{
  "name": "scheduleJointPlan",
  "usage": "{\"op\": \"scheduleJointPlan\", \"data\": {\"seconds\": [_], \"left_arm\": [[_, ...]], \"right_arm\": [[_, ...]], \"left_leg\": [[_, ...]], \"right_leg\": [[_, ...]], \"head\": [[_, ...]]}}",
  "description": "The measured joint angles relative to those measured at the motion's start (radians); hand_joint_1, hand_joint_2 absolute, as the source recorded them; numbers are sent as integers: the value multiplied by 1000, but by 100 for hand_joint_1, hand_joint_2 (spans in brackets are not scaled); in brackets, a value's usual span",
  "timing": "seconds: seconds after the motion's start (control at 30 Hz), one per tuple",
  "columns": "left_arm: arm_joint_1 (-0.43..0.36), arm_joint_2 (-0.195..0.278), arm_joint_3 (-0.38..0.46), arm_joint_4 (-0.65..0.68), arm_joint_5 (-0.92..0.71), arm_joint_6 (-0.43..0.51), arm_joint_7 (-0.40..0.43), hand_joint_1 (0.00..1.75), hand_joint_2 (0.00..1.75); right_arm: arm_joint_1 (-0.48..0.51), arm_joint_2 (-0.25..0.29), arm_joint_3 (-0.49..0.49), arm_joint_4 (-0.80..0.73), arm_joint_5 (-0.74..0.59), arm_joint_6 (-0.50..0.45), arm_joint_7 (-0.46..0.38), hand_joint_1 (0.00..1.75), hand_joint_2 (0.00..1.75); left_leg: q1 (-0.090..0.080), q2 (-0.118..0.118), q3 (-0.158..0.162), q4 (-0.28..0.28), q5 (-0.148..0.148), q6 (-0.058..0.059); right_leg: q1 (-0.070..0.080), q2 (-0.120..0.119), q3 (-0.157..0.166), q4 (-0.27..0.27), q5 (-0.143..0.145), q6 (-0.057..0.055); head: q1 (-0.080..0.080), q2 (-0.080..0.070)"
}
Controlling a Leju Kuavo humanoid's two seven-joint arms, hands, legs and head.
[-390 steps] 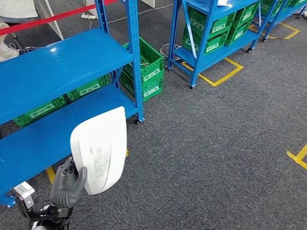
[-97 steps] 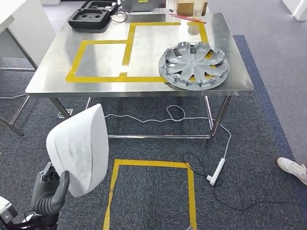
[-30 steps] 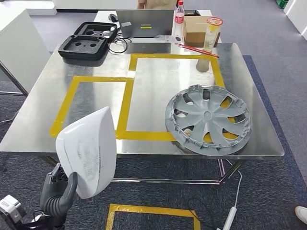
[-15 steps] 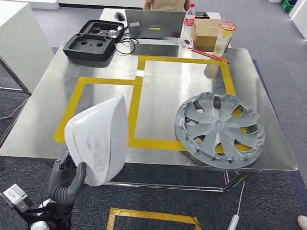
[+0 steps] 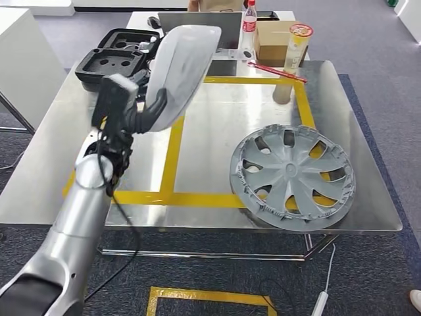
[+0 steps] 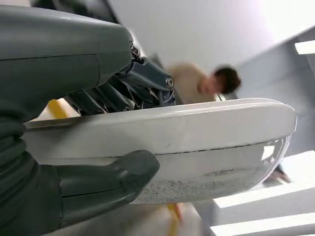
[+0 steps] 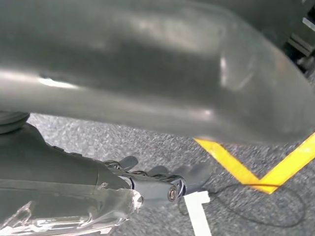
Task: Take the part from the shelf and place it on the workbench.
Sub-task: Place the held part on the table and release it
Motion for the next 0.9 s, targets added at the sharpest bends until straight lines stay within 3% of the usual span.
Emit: {"op": "scheduleJointPlan", "data": {"seconds": [0.07, 0.2, 0.23, 0.3, 0.37, 0.4, 0.43, 0.47, 0.53, 0.6, 0.67, 0.73, 0.83, 0.9], "left_arm": [[-128, -20, -44, 145, -210, 52, 87, 175, 175], [-289, -67, -194, 368, -668, 149, 282, 175, 175], [-317, -77, -247, 406, -788, 178, 331, 175, 175], [-364, -94, -352, 475, -972, 215, 408, 175, 175], [-386, -100, -429, 527, -1042, 225, 437, 87, 175], [-390, -103, -454, 547, -1056, 225, 442, 44, 175], [-393, -104, -472, 562, -1072, 222, 446, 0, 175], [-398, -107, -487, 577, -1098, 211, 454, 0, 175], [-415, -113, -520, 605, -1169, 171, 481, 0, 87], [-423, -116, -548, 634, -1208, 140, 503, 0, 0], [-419, -117, -549, 655, -1178, 145, 481, 0, 0], [-412, -116, -523, 667, -1115, 173, 424, 0, 0], [-396, -116, -452, 672, -1008, 204, 322, 0, 0], [-375, -116, -393, 673, -930, 174, 262, 0, 0]], "right_arm": [[-1, -3, 0, 0, 2, 6, -3, 0, 0], [0, -8, 0, 0, 3, 17, 11, 0, 0], [-1, -7, 1, 0, 5, 11, 23, 0, 0], [-3, -4, 2, 0, 9, 1, 43, 0, 0], [-4, -2, 2, 0, 11, -3, 50, 0, 0], [-3, -2, 2, 0, 11, -3, 52, 0, 0], [-2, -2, 2, 0, 12, -3, 52, 0, 0], [-1, -2, 2, 0, 14, -1, 51, 0, 0], [-1, -2, 3, 0, 18, 12, 39, 0, 0], [-4, -2, 6, 0, 23, 25, 27, 0, 0], [-4, -2, 10, 0, 27, 32, 22, 0, 0], [-2, -3, 14, 0, 30, 37, 20, 0, 0], [-2, -5, 18, 0, 36, 42, 20, 0, 0], [0, -7, 20, 0, 38, 43, 21, 0, 0]], "left_leg": [[0, -1, 33, -87, 26, 7], [0, -5, 36, -104, 15, 34], [1, -5, 38, -105, 14, 40], [1, -4, 42, -106, 9, 50], [-1, -4, 50, -106, 3, 54], [-2, -4, 55, -105, -1, 55], [-2, -4, 61, -105, -6, 55], [-1, -5, 68, -105, -11, 53], [-3, -8, 79, -104, -21, 46], [-7, -10, 82, -106, -24, 36], [-8, -9, 84, -109, -26, 28], [-8, -7, 73, -84, -48, 18], [-8, -4, -17, 89, -127, 9], [-8, -4, -70, 176, -140, 10]], "right_leg": [[4, 3, -5, 3, -2, 12], [1, 2, -17, 11, -10, 32], [0, 0, -32, 41, -27, 38], [0, -3, -95, 165, -79, 45], [-1, -3, -167, 289, -112, 46], [-1, -3, -184, 305, -101, 46], [-1, -3, -181, 280, -71, 44], [-1, -3, -158, 218, -26, 42], [-2, -3, -95, 76, 38, 42], [-1, 0, -62, 14, 48, 39], [-2, 2, -58, 11, 44, 29], [-5, 2, -56, 8, 42, 16], [-6, 0, -53, 7, 38, 4], [-6, 0, -51, 7, 36, 1]], "head": [[0, 0], [6, 0], [9, 0], [15, 0], [17, 0], [17, 0], [17, 0], [17, 0], [19, 0], [19, 0], [16, 0], [13, 0], [9, 0], [9, 0]]}}
